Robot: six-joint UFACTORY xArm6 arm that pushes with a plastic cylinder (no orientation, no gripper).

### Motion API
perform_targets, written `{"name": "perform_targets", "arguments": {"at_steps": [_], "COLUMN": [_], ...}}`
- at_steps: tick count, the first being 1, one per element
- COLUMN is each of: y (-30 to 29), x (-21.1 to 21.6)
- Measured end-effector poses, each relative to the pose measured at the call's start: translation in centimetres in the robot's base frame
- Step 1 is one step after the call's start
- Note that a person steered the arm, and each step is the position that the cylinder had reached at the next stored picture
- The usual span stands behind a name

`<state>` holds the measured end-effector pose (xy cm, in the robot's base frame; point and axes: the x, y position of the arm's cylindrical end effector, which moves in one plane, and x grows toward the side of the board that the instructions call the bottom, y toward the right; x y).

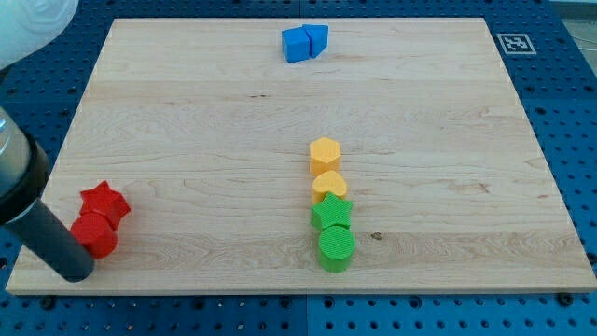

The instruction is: Move the red circle to the top right side slightly

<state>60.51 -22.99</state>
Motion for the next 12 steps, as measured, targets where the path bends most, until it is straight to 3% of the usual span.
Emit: {"name": "perform_targets", "arguments": {"at_steps": [1,3,8,10,11,12], "y": [0.0,-5.4,3.9,11.6,11.6,10.9], "x": [-0.5,-1.6,-1.5,-2.1,-4.0,-9.1]}}
